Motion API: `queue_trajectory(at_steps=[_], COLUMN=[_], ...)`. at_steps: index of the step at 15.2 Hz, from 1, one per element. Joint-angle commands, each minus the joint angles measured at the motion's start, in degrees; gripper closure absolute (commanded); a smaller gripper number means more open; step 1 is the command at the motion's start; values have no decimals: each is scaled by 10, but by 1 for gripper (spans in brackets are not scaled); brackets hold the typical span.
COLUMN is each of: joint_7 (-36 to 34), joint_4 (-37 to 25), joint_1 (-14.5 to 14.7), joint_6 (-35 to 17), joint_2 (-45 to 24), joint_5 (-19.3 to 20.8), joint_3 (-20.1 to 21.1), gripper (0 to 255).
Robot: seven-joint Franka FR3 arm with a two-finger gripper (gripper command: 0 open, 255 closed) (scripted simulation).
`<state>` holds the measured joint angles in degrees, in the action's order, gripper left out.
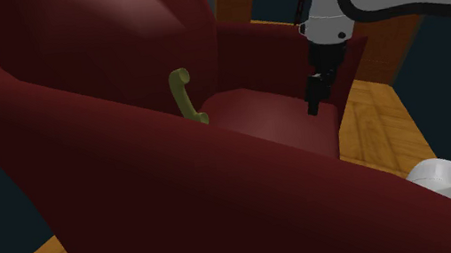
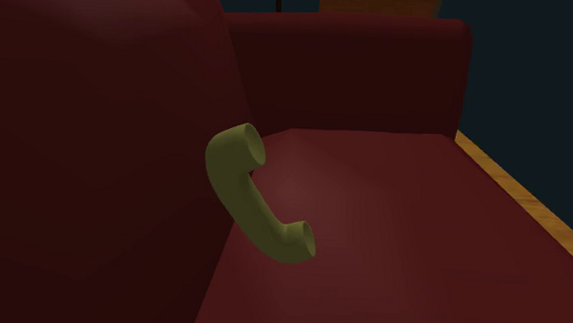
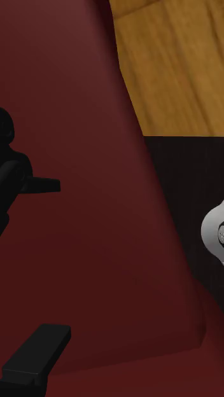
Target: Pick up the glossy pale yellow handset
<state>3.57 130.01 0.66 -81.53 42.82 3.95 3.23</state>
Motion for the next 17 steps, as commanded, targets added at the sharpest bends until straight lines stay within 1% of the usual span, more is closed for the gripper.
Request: queue_trajectory(at_steps=[1, 9, 17], joint_7=[0, -11, -16], joint_4=[0, 24, 1], joint_1=[0, 15, 27], joint_6=[0, -199, -382], joint_2=[0, -72, -172], joint_5=[0, -23, -37], joint_3=[0, 11, 25], gripper=[0, 0, 0])
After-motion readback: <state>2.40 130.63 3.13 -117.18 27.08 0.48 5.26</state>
